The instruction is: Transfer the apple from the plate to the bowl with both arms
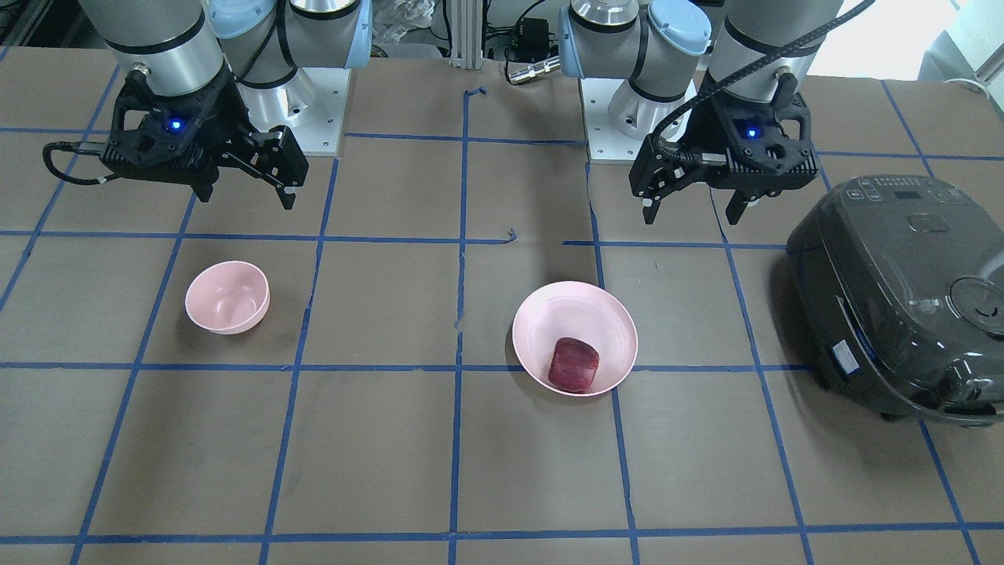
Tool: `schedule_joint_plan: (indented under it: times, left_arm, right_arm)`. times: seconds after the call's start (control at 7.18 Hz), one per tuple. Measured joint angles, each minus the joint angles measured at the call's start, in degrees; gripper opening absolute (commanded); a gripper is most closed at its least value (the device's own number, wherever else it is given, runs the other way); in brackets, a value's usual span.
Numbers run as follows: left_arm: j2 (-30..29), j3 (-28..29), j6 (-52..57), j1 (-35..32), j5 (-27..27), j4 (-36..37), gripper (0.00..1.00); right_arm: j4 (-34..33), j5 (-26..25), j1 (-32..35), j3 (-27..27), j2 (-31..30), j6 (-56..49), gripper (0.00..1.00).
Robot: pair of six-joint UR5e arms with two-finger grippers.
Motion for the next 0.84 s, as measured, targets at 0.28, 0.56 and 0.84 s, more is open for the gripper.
schedule_joint_plan:
  times: [0.28, 0.56, 0.84]
  left_arm:
    - [-2.6, -0.3, -1.2, -1.9, 0.0, 2.5, 1.0]
    - [-7.5, -1.7, -1.5, -4.0, -1.0, 8.4, 1.0]
    - [-13.0, -6.4, -1.3, -4.5, -2.1, 19.3, 1.0]
  right_arm:
    - [0.0, 0.0, -0.1, 0.1, 0.3, 0.0, 1.0]
    - [-0.7, 0.2, -0.9, 0.4, 1.1, -0.8, 1.0]
    - [-0.8, 0.4, -6.7, 0.8, 2.6, -8.1, 1.0]
